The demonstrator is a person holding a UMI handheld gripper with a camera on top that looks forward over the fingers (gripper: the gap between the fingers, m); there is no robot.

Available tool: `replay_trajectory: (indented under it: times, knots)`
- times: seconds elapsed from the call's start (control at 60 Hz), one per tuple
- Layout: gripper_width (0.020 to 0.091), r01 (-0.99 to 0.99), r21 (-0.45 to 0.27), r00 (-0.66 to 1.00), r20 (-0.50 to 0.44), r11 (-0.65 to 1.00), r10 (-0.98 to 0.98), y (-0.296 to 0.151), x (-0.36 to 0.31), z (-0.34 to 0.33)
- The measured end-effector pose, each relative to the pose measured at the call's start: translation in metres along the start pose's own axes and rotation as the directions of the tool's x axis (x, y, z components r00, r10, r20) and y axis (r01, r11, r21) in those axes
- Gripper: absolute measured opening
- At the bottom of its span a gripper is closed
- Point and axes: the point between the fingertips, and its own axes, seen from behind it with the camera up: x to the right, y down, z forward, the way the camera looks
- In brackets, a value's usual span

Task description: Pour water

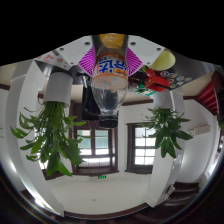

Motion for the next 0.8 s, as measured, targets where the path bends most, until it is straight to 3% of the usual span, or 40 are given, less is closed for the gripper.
replay_trajectory:
  times: [0.067,0.1,0.317,0.533,0.567,0.583,0.617,0.683,0.8]
  knots:
    - [0.0356,-0.004,-0.017,1.0,0.003,1.0,0.004,0.011,-0.008,0.013]
    - [0.0347,-0.006,0.022,1.0,-0.001,1.0,0.006,0.004,-0.01,0.018]
    - [0.0347,0.048,0.04,0.998,-0.029,0.998,-0.047,0.013,-0.007,0.002]
    - [0.0534,0.048,0.022,0.997,-0.065,0.999,-0.046,0.013,-0.006,-0.003]
    - [0.0596,0.042,0.02,0.997,-0.067,0.999,-0.041,0.012,-0.004,-0.007]
    - [0.0671,0.041,0.02,0.997,-0.066,0.999,-0.04,0.012,-0.004,-0.01]
    - [0.0719,0.039,0.019,0.997,-0.068,0.999,-0.037,0.009,-0.009,-0.014]
    - [0.077,0.036,0.025,0.996,-0.076,0.999,-0.034,0.005,-0.01,-0.032]
    - [0.079,-0.007,0.007,0.994,-0.106,1.0,0.007,0.008,-0.013,-0.075]
